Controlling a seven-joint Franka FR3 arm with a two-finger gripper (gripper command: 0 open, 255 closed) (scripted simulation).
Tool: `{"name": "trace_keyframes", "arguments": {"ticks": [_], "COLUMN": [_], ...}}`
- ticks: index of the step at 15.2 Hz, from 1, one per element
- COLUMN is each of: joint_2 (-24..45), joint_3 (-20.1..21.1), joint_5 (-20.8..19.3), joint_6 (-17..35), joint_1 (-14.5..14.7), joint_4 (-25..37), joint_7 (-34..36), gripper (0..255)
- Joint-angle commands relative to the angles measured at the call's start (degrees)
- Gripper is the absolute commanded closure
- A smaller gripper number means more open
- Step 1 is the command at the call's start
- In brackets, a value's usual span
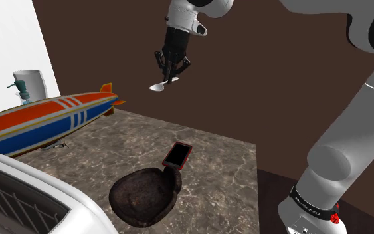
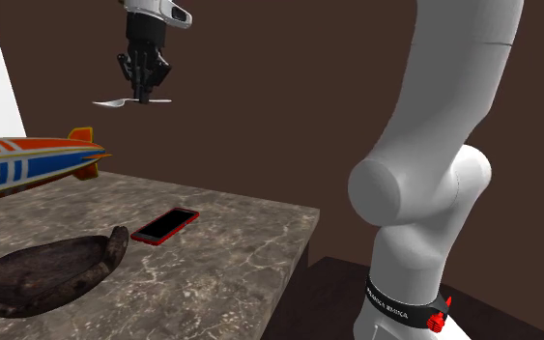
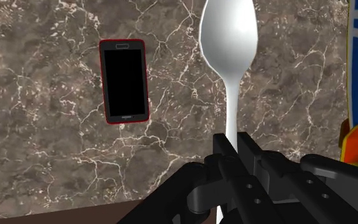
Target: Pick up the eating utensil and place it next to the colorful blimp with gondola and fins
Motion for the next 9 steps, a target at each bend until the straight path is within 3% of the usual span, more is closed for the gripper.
{"name": "trace_keyframes", "arguments": {"ticks": [1, 5, 9], "joint_2": [6.5, 19.1, 33.3], "joint_3": [1.5, 2.5, 1.2], "joint_5": [-4.0, -12.0, -19.8], "joint_6": [-0.2, -3.2, -9.9], "joint_1": [0.6, 4.6, 12.3], "joint_4": [6.2, 20.1, 39.8], "joint_7": [2.8, 7.5, 10.5], "gripper": [255, 255, 255]}}
